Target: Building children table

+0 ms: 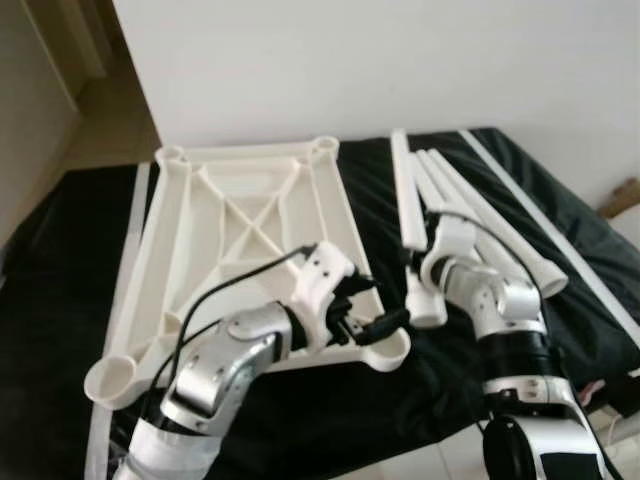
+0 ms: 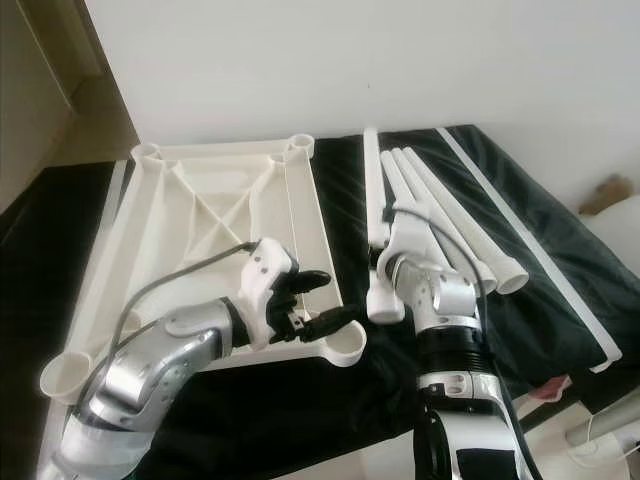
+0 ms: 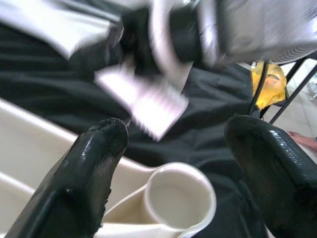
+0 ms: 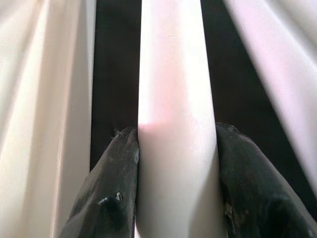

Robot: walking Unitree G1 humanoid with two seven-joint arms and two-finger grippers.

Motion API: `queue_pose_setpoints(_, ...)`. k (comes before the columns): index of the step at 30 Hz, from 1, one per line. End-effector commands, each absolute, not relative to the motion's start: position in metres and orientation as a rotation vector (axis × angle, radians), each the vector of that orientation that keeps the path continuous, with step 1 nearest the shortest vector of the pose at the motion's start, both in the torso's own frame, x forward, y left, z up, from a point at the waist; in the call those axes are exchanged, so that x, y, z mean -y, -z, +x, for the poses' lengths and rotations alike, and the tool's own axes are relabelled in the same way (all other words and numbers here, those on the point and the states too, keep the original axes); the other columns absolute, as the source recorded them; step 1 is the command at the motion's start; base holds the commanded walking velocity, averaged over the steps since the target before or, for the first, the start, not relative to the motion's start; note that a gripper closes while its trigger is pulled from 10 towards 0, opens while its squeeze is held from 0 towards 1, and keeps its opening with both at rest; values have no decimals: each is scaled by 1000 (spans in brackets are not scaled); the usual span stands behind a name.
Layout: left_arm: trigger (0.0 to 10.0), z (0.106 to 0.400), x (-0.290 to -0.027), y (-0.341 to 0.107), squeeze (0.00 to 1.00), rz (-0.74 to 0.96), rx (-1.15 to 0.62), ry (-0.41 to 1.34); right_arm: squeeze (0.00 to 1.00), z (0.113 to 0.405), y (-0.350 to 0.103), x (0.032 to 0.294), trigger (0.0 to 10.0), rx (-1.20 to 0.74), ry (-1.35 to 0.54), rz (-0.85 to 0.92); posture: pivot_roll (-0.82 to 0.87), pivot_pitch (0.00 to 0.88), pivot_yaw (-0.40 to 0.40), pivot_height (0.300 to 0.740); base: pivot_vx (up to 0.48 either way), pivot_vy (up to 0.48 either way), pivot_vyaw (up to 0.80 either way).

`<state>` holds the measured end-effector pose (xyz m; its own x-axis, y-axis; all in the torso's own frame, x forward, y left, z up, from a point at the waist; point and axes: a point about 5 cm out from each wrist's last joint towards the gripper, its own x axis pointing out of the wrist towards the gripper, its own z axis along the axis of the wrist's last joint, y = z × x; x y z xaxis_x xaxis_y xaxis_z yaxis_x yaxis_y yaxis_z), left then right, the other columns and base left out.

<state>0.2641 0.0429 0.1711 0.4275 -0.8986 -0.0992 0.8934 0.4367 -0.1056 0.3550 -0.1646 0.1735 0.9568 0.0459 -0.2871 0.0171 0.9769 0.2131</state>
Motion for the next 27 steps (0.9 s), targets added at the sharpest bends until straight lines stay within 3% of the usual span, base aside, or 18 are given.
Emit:
queue_pose_setpoints(1, 10000, 276, -45, -175, 0, -60, -139, 1059, 0, 355, -200, 173, 10000, -131, -16, 255, -43, 15, -24, 740, 0, 0, 0)
queue_pose_setpoints(4, 10000, 298, -45, -183, 0, -69, -84, 951, 0, 351, -218, 178, 10000, 31, -29, 220, -47, 17, -23, 740, 0, 0, 0)
queue_pose_setpoints(6, 10000, 304, -45, -185, 0, -43, -64, 916, 0, 349, -220, 178, 10000, 52, -42, 211, -47, 17, -23, 740, 0, 0, 0)
queue_pose_setpoints(7, 10000, 319, -44, -186, 0, 9, -56, 802, 0, 346, -222, 173, 10000, 85, -101, 235, -48, 16, -19, 740, 0, 0, 0)
queue_pose_setpoints(11, 10000, 329, -41, -188, 0, 13, -69, 743, 0, 342, -223, 170, 10000, 115, -140, 272, -53, 15, -15, 740, 0, 0, 0)
queue_pose_setpoints(16, 10000, 357, -50, -200, 0, -147, -130, 612, 0, 330, -217, 162, 10000, 152, -224, 264, -74, 11, 3, 740, 0, 0, 0)
queue_pose_setpoints(27, 10000, 383, -59, -226, 0, -140, -40, 532, 0, 311, -207, 143, 10000, 175, -382, 227, -67, 0, 6, 740, 0, 0, 0)
